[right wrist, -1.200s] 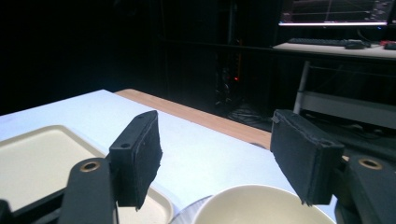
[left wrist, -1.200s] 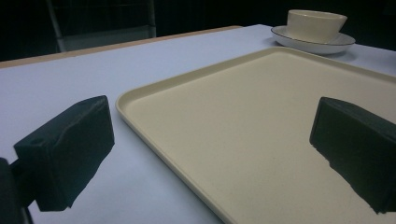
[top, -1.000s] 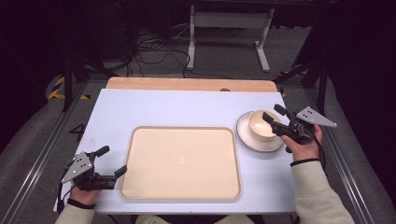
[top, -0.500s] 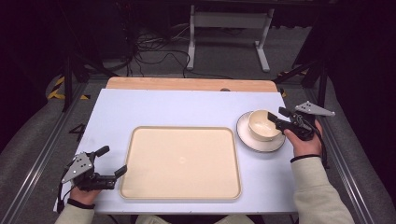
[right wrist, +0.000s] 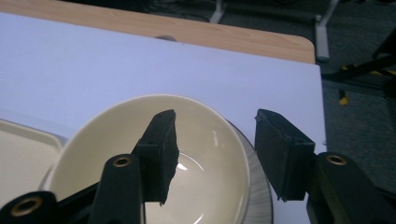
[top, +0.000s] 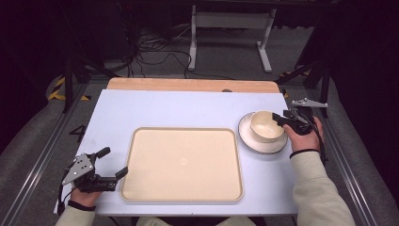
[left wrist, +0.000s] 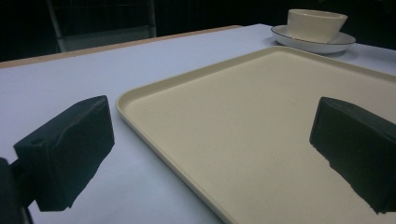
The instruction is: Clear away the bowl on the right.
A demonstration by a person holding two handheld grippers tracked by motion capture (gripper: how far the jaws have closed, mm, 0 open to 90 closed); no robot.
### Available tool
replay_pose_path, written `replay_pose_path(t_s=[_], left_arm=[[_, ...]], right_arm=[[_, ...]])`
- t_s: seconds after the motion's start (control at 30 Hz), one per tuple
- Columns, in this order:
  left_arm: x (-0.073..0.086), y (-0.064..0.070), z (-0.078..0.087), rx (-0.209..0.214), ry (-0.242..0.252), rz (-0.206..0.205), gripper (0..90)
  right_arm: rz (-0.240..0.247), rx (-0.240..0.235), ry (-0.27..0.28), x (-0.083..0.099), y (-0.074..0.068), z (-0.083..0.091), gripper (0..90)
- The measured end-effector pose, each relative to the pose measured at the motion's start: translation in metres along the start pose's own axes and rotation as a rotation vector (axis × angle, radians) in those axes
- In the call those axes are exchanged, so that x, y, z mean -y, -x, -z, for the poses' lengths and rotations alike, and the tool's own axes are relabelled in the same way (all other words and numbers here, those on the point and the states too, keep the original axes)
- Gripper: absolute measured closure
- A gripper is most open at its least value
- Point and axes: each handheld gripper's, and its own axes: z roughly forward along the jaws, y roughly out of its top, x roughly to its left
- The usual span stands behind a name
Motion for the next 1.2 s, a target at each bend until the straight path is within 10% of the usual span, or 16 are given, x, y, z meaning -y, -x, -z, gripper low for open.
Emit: replay_pose_path(t_s=[0.43, 0.87, 1.2], left_arm=[[0.000, 0.000, 0.000, 0.000, -0.002, -0.001, 0.4], [0.000, 0.000, 0.000, 0.002, -0.007, -0.003, 0.4], [0.000, 0.000, 0.000, 0.002, -0.006, -0.001, 0.4]], right_arm=[[-0.057, 0.096, -0.154, 0.008, 0.015, -0.020, 47.7], [-0.086, 0.031, -0.261, 0.014, 0.016, -0.034, 66.3], [-0.204, 0.011, -0.317, 0.013, 0.014, -0.034, 82.7]])
